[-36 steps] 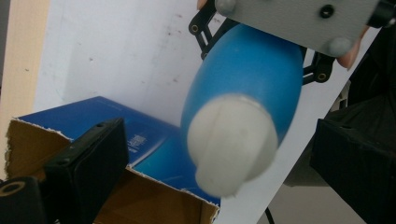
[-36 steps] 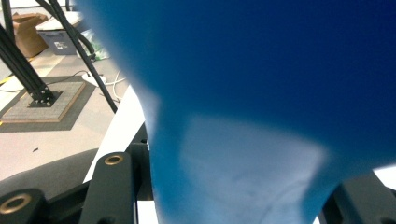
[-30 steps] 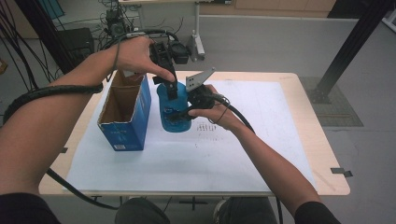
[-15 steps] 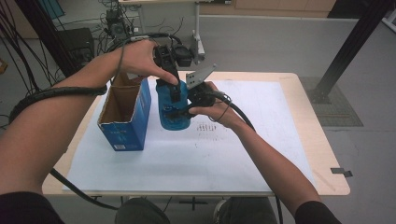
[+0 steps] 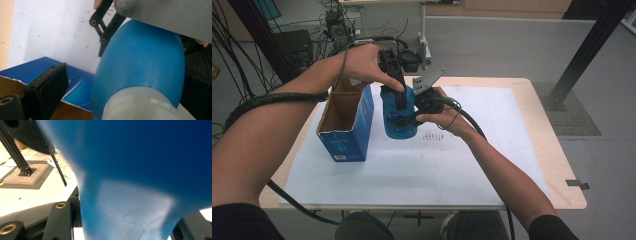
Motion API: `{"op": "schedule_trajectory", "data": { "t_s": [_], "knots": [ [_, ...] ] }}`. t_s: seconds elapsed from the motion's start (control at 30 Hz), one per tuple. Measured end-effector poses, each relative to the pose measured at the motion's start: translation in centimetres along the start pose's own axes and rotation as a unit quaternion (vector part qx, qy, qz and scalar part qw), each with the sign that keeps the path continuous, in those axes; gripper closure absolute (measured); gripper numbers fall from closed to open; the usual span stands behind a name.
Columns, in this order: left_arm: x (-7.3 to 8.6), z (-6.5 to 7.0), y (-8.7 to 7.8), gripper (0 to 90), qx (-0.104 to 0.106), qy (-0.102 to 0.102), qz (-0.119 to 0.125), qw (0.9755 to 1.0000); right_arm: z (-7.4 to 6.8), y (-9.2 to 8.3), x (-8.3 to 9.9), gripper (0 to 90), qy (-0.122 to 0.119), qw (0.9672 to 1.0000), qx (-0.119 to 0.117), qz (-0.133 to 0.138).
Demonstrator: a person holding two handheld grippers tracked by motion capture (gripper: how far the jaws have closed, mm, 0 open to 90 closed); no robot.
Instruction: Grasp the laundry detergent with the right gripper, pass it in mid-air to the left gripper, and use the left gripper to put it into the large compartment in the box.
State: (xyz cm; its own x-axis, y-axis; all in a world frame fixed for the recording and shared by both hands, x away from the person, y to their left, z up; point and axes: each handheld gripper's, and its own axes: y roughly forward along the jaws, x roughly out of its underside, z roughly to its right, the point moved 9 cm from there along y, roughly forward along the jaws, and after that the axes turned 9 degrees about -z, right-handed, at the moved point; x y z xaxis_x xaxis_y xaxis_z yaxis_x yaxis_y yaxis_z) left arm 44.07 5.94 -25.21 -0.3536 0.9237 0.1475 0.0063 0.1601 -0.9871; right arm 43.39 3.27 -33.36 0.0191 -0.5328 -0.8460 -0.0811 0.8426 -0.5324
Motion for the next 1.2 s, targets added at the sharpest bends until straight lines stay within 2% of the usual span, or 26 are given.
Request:
{"op": "schedule_trajectory", "data": {
  "t_s": [1.2],
  "knots": [
    [0.05, 0.12, -0.16, 5.3, -0.01, 0.002, -0.002, 0.9999, 0.37, -0.16, 0.42, 43.8, 0.001, 1.0, 0.005, -0.007]
  ]
}}
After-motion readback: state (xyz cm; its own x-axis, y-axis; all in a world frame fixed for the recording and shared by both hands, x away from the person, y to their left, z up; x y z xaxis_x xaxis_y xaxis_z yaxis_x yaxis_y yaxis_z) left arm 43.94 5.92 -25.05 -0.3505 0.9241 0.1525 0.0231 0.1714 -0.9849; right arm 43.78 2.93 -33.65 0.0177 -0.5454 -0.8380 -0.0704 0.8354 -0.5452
